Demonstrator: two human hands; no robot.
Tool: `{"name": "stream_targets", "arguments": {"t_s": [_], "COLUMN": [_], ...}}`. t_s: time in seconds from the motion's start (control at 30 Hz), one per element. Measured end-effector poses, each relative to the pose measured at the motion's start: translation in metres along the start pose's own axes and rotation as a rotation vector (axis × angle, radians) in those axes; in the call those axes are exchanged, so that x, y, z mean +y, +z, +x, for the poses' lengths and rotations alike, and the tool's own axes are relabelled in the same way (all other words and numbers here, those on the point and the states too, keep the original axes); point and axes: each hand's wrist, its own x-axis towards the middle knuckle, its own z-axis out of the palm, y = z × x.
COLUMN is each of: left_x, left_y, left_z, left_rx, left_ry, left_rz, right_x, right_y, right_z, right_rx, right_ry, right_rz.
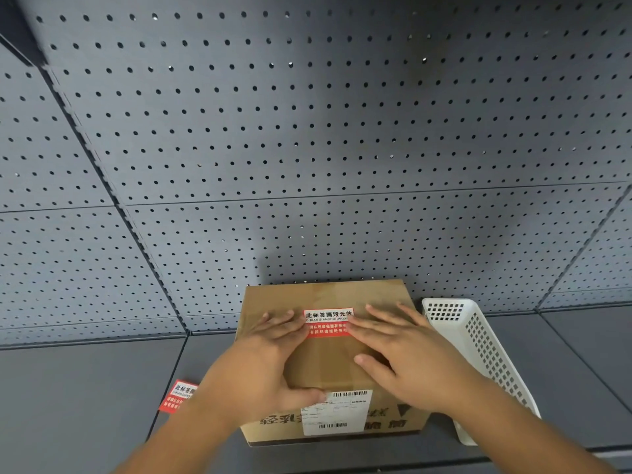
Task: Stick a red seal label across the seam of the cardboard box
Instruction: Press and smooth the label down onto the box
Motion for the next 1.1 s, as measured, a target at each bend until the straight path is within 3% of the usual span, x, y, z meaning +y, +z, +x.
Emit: {"name": "stream_targets", "arguments": {"t_s": [0.2, 0.4, 0.6, 0.8, 1.1], "left_x": [0.004, 0.008, -0.003, -0.006, -0.005], "left_y": [-0.001, 0.002, 0.012, 0.019, 0.018], "left_z": [-0.005, -0.004, -0.005, -0.008, -0.009], "left_rx": [0.051, 0.045, 0.084, 0.146, 0.147], "left_ry": [0.028, 0.051, 0.063, 0.032, 0.011], "left_rz": [0.066, 0.192, 0.066, 0.073, 0.064], "right_x": [-0.007, -0.023, -0.018, -0.012, -0.009], "right_y": [0.002, 0.003, 0.011, 0.02, 0.025], "right_z": [-0.002, -0.001, -0.008, -0.011, -0.012], "right_rx": [0.144, 0.009, 0.085, 0.215, 0.26], "right_ry": [0.029, 0.003, 0.025, 0.095, 0.097], "right_rz": [0.022, 0.049, 0.02, 0.044, 0.03]}}
